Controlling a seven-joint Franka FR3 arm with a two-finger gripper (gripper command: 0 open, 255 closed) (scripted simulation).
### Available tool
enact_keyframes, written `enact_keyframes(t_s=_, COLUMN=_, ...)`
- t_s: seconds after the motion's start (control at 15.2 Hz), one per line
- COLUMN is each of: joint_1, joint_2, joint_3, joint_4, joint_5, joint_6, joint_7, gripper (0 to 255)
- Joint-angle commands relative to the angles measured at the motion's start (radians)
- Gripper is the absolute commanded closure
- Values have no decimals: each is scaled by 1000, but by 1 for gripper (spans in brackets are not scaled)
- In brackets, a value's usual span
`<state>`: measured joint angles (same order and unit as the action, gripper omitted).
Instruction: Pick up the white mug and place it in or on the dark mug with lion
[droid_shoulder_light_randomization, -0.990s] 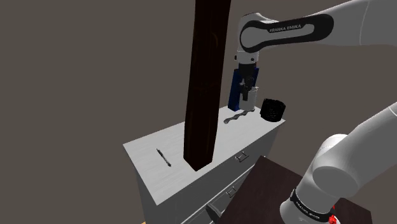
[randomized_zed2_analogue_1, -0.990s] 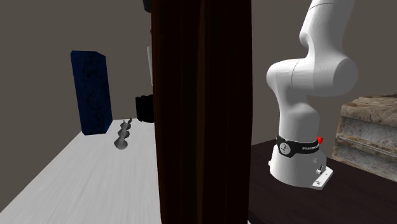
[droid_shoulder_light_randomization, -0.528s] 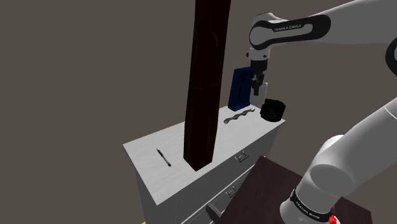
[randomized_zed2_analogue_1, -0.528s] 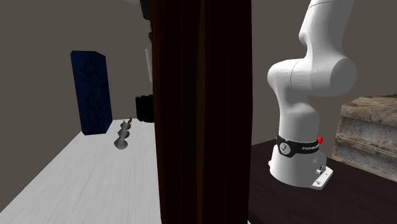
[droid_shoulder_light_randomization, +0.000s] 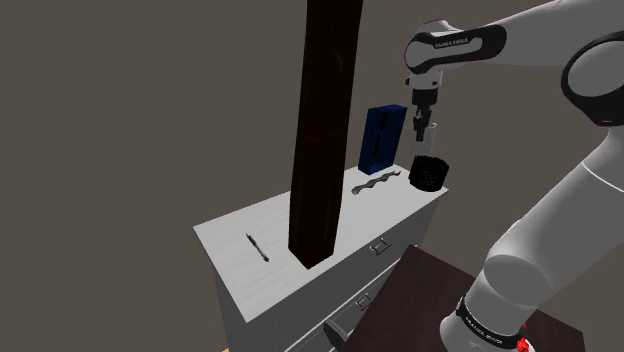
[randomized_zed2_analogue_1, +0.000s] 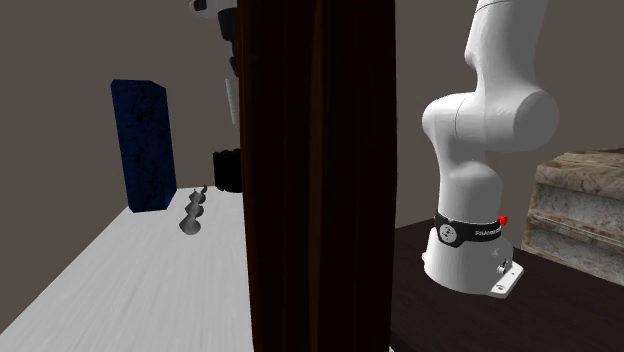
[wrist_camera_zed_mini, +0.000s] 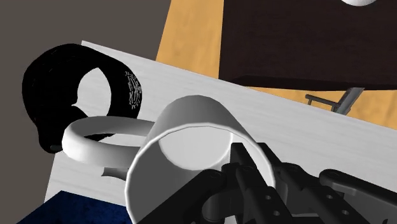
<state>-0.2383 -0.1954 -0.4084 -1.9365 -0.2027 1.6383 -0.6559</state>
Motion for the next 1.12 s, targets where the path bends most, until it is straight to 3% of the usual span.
enact_keyframes(t_s=0.0, joint_1=-16, joint_2=38, joint_3=-31, joint_4=39, joint_5=4, joint_6=4, joint_7=-52, gripper=255)
enact_keyframes(t_s=0.46, joint_1=-93, joint_2=224, joint_3=-138, joint_4=240, joint_5=68, joint_6=0, joint_7=-256, gripper=255)
enact_keyframes(t_s=0.86, joint_1=-207, joint_2=435, joint_3=-199, joint_4=479, joint_5=177, joint_6=-39, joint_7=-434, gripper=255)
enact_keyframes(t_s=1.06, joint_1=-205, joint_2=428, joint_3=-195, joint_4=431, joint_5=173, joint_6=3, joint_7=-427, gripper=255)
